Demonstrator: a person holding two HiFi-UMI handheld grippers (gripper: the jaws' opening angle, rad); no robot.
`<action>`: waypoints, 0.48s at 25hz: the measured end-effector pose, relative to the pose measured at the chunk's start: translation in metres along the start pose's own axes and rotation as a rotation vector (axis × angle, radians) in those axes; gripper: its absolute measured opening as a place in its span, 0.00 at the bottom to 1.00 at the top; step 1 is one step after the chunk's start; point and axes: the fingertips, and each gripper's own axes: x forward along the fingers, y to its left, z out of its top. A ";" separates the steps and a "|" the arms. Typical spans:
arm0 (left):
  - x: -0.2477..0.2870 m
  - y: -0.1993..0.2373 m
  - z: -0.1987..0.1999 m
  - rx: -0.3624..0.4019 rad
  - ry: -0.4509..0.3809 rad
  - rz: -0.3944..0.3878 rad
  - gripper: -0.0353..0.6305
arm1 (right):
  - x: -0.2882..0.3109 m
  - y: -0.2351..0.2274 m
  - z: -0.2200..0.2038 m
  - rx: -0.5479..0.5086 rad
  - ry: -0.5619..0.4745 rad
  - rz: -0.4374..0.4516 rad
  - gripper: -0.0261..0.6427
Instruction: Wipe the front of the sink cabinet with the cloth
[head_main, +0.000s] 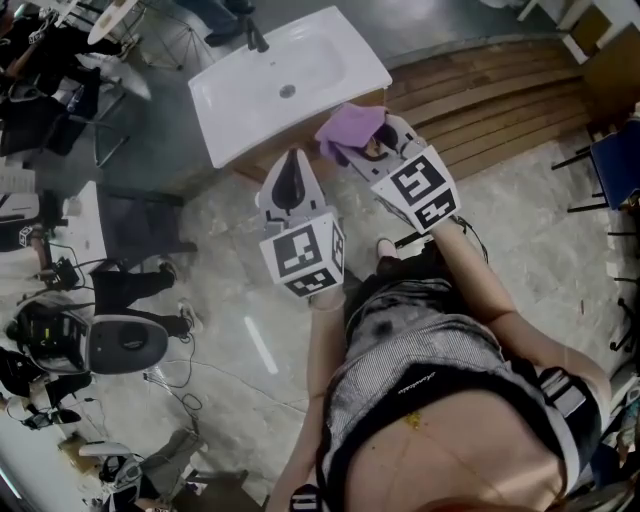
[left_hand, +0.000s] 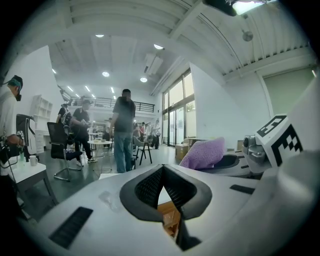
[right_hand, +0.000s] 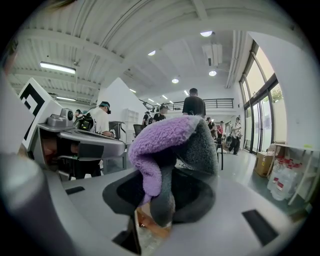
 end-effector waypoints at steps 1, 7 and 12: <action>0.003 -0.001 0.001 0.000 0.001 -0.004 0.05 | 0.001 -0.001 0.000 0.001 0.001 0.002 0.31; 0.009 -0.006 0.000 -0.001 -0.003 -0.016 0.06 | 0.005 0.001 -0.001 -0.001 0.004 0.007 0.31; 0.009 -0.011 0.000 0.001 -0.003 -0.018 0.05 | 0.003 0.003 -0.003 -0.007 0.007 0.019 0.31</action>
